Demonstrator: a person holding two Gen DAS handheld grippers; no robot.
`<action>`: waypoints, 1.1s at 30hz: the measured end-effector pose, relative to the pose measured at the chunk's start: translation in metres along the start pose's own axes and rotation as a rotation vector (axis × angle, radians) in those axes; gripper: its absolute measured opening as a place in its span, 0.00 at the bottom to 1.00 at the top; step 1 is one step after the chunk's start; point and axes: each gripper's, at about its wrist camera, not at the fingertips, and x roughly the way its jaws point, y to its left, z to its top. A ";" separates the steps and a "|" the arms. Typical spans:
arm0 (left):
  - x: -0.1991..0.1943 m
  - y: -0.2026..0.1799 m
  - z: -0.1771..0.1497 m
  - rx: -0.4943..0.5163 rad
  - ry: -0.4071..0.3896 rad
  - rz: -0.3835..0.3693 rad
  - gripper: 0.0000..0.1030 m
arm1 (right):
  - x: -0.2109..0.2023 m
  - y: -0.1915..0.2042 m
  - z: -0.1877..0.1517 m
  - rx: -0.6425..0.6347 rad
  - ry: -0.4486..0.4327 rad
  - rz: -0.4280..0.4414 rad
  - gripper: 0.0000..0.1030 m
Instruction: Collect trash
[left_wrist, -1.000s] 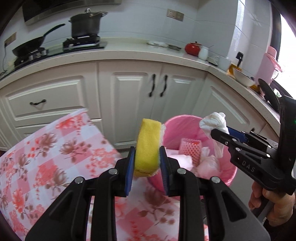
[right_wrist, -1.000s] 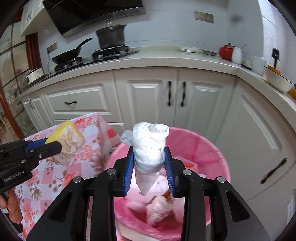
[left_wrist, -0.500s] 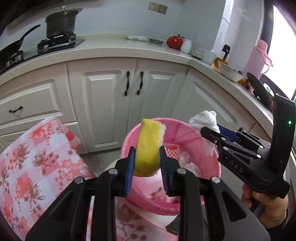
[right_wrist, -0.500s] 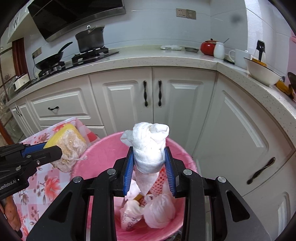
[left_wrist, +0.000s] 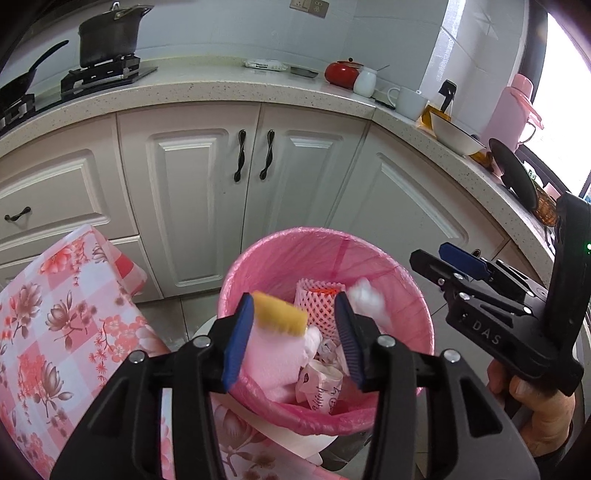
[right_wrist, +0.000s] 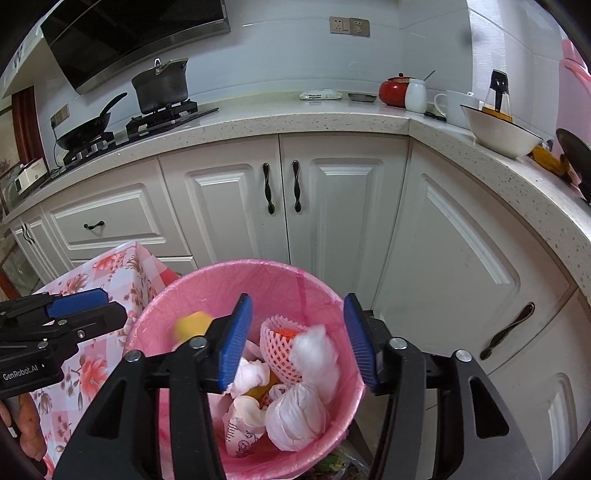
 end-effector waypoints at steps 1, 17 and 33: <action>-0.002 0.001 -0.001 -0.003 -0.005 0.000 0.52 | -0.002 -0.001 -0.001 0.001 -0.001 0.002 0.55; -0.045 -0.013 -0.040 0.029 -0.015 -0.051 0.83 | -0.055 -0.010 -0.042 0.019 -0.012 -0.003 0.82; -0.045 -0.014 -0.041 0.042 -0.016 -0.027 0.84 | -0.057 -0.008 -0.043 0.016 -0.011 0.003 0.82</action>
